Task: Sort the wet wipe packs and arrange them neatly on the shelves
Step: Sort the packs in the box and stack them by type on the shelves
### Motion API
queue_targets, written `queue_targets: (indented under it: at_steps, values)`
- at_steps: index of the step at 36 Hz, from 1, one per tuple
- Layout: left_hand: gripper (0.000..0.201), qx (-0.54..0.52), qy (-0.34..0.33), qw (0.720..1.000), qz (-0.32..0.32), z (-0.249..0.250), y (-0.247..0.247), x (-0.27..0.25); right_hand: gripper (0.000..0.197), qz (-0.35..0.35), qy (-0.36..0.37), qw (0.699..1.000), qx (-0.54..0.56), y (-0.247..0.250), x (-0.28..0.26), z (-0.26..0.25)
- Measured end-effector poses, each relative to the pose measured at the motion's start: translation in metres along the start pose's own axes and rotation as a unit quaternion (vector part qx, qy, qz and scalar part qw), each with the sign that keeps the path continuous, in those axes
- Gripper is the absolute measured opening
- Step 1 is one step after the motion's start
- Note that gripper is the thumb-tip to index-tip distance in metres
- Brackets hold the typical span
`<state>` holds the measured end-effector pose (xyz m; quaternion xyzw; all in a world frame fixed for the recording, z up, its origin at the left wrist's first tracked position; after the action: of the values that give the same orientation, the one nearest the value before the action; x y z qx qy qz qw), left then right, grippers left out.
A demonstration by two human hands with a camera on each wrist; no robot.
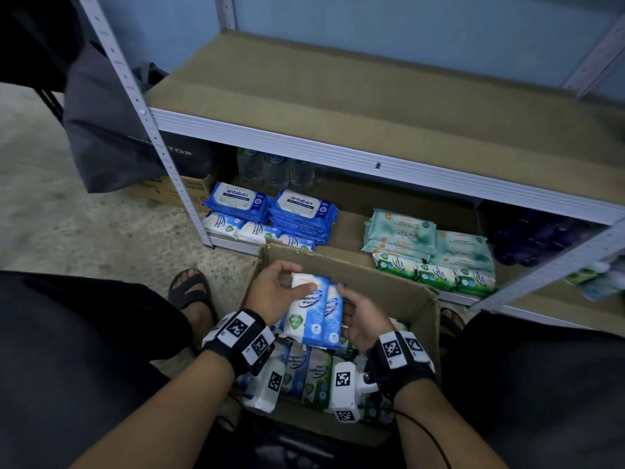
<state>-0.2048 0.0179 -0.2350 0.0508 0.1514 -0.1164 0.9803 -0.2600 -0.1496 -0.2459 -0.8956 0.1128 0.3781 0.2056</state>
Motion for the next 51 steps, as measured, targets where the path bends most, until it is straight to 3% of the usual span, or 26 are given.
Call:
queue_targets:
  at_steps: [4,14,25,33,36,41,46,49,51]
  values:
    - [0.036,-0.007,0.002,1.0,0.029,-0.005,0.0,0.0,0.032,0.015,0.0,1.0,0.008,0.001,0.002,0.002]
    - [0.021,-0.087,0.039,0.995,0.028,-0.002,-0.006,0.001,0.022,0.051,0.022,0.998,0.012,0.0,0.006,0.001]
    - [0.033,0.024,0.009,0.999,0.037,-0.011,-0.012,0.0,0.024,0.011,0.001,1.0,0.014,-0.003,0.003,0.003]
    - [0.042,0.016,0.097,0.995,-0.005,-0.024,-0.01,0.002,0.037,0.018,-0.025,0.999,-0.038,-0.003,0.006,0.013]
    - [0.034,-0.041,0.152,0.987,-0.038,-0.02,-0.008,0.003,0.031,0.036,-0.036,0.998,-0.037,0.0,0.01,0.018]
    - [0.033,-0.02,0.154,0.986,-0.069,-0.024,0.004,0.007,0.016,0.011,-0.039,0.999,-0.033,-0.005,0.01,0.018]
    - [0.022,0.025,0.144,0.988,-0.054,-0.034,0.019,0.011,0.026,-0.015,-0.045,0.997,-0.064,-0.015,0.017,0.025]
    - [0.017,0.052,0.136,0.988,-0.058,-0.035,0.028,0.011,0.035,0.006,-0.075,0.992,-0.105,-0.017,0.026,0.031]
    - [0.015,0.094,0.106,0.99,-0.027,-0.034,0.038,0.016,0.042,0.029,-0.093,0.986,-0.136,-0.017,0.034,0.037]
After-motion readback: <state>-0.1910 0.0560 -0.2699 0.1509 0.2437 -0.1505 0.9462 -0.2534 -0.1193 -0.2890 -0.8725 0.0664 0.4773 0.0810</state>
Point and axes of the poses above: each hand's wrist, its own x-axis towards the middle knuckle, its own y-axis out of the back of the hand, z = x × y, the point moved 1 cm from there along x, towards the middle knuckle, and after that the axes turned 3 degrees about -z, right-handed, at the moved point
